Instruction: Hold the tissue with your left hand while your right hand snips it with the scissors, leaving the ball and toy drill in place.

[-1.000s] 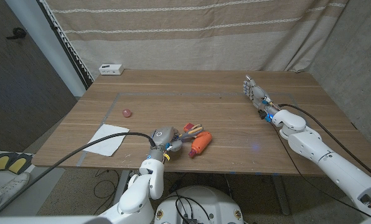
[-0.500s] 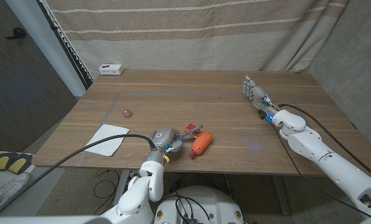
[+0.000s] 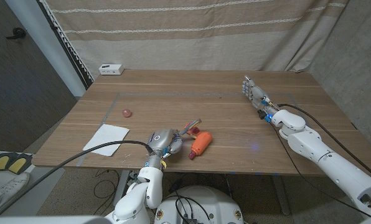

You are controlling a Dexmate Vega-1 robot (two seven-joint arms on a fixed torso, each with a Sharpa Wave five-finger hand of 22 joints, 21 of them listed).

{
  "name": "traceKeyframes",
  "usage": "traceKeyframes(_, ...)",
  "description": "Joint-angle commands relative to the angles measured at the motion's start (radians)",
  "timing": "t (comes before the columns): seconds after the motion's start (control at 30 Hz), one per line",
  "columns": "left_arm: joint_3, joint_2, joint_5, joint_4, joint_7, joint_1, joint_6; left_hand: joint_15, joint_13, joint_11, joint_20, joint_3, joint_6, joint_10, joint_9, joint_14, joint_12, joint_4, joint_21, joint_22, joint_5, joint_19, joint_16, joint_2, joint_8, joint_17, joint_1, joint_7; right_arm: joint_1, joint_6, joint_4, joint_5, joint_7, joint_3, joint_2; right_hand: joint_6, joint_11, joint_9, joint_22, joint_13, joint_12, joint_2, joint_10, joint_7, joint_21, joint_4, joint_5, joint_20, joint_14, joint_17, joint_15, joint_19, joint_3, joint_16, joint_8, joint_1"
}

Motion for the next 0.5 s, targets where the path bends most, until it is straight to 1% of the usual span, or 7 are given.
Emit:
traceKeyframes(0.03,-0.059,-0.003,-0.065,0.003,0.116,0.052,-0.095,-0.026,-0.004,-0.026,-0.086,0.001,0.011,0.036,0.005,0.001,-0.003,-0.002,0.007,0.002,0.007,0.004,-0.003,-0.006,0.006,0.001,-0.006,-0.002,-0.001,-0.001,-0.005,0.0,-0.001,0.0,-0.001,-0.036,0.005,0.004,0.003,0.001,0.007,0.002,-0.094,0.012,0.005,0.0,-0.004,0.003,-0.179,0.003,-0.003,-0.087,0.007,0.005,0.004,0.005)
traceKeyframes(0.3,-0.105,0.001,-0.135,0.005,0.139,0.07,-0.164,-0.027,-0.009,-0.025,-0.087,0.004,0.011,0.047,0.005,0.008,-0.003,-0.007,0.014,0.002,0.009,0.009,-0.003,-0.007,0.005,0.0,-0.006,0.01,0.002,0.006,0.0,-0.003,0.002,-0.001,0.001,-0.036,0.004,0.004,0.003,0.001,0.007,0.002,-0.094,0.012,0.005,0.0,-0.005,0.004,-0.179,0.003,-0.004,-0.087,0.008,0.005,0.004,0.005)
traceKeyframes(0.33,-0.108,0.001,-0.139,0.004,0.141,0.071,-0.167,-0.026,-0.014,-0.025,-0.087,0.005,0.008,0.048,0.002,0.011,-0.006,-0.009,0.017,0.002,0.009,0.011,-0.003,-0.009,0.001,0.0,-0.008,0.002,0.001,0.006,0.0,-0.001,0.001,0.0,0.002,-0.036,0.004,0.004,0.003,0.001,0.007,0.002,-0.094,0.012,0.005,0.0,-0.005,0.003,-0.179,0.003,-0.004,-0.087,0.008,0.005,0.004,0.006)
traceKeyframes(0.4,-0.117,0.006,-0.151,-0.006,0.127,0.073,-0.164,-0.026,-0.016,-0.025,-0.087,0.005,0.009,0.049,0.0,0.012,-0.007,-0.01,0.019,0.002,0.009,0.012,-0.004,-0.01,0.0,-0.001,-0.009,0.003,0.002,0.008,0.001,-0.001,0.002,0.001,0.003,-0.036,0.004,0.004,0.003,0.001,0.007,0.002,-0.094,0.012,0.005,0.0,-0.005,0.003,-0.179,0.003,-0.005,-0.088,0.008,0.005,0.004,0.006)
traceKeyframes(0.5,-0.129,0.001,-0.166,-0.003,0.151,0.082,-0.186,-0.025,-0.02,-0.025,-0.087,0.005,0.009,0.052,-0.003,0.012,-0.01,-0.012,0.023,0.001,0.01,0.016,-0.007,-0.015,-0.003,-0.003,-0.012,0.002,0.002,0.012,0.003,0.0,0.004,0.002,0.004,-0.036,0.005,0.004,0.003,0.001,0.008,0.003,-0.094,0.012,0.005,0.0,-0.005,0.003,-0.179,0.003,-0.005,-0.087,0.009,0.005,0.004,0.006)
